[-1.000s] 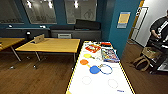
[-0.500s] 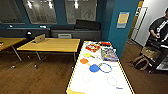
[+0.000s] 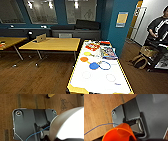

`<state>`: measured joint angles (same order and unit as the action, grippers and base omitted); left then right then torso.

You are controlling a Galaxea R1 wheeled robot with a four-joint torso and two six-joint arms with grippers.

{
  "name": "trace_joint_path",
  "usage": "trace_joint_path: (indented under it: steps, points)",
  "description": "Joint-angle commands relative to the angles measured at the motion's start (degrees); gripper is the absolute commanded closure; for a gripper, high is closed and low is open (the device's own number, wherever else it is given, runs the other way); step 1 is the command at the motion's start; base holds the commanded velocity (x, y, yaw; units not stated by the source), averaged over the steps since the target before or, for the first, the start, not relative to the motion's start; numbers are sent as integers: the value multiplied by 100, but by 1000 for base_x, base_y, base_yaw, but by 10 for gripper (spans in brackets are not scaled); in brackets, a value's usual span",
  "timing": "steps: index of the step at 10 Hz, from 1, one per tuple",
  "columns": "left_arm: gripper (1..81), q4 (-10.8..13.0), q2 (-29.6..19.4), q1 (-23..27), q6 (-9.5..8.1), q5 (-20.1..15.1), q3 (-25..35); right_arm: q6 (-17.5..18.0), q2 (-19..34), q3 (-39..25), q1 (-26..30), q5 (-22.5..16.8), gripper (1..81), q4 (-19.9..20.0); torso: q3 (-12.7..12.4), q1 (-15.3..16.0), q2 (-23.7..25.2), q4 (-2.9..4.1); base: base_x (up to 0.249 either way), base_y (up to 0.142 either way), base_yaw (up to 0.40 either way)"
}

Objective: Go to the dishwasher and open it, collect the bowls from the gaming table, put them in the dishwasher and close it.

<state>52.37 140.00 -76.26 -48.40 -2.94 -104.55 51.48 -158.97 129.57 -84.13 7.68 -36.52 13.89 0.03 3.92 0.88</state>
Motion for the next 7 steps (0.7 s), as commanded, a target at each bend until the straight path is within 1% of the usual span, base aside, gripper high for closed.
trace_joint_path:
  steps: [1, 2, 4, 5, 7]
  points:
    - [811, 80, 37, 160, 6, -14, -189, -15, -15, 102, 154, -162, 811, -145, 0, 0, 0, 0, -110, 0, 0]
    - [811, 80, 125, 142, 6, -14, -285, -15, -24, 146, 137, -162, 811, -153, 0, 2, -2, 0, -118, 0, 0]
    - [811, 159, 222, 116, 6, -23, -365, -15, -50, 190, 128, -162, 811, -162, -2, -2, 0, 0, -123, 0, 0]
    - [811, 159, 257, 107, 6, -23, -426, -15, -59, 199, 128, -162, 811, -162, -237, -2, 2, 0, -126, 0, 0]
    - [811, 159, 275, 107, 6, -14, -479, -15, -85, 199, 154, -170, 811, -171, -357, 0, 0, 0, -127, 0, 0]
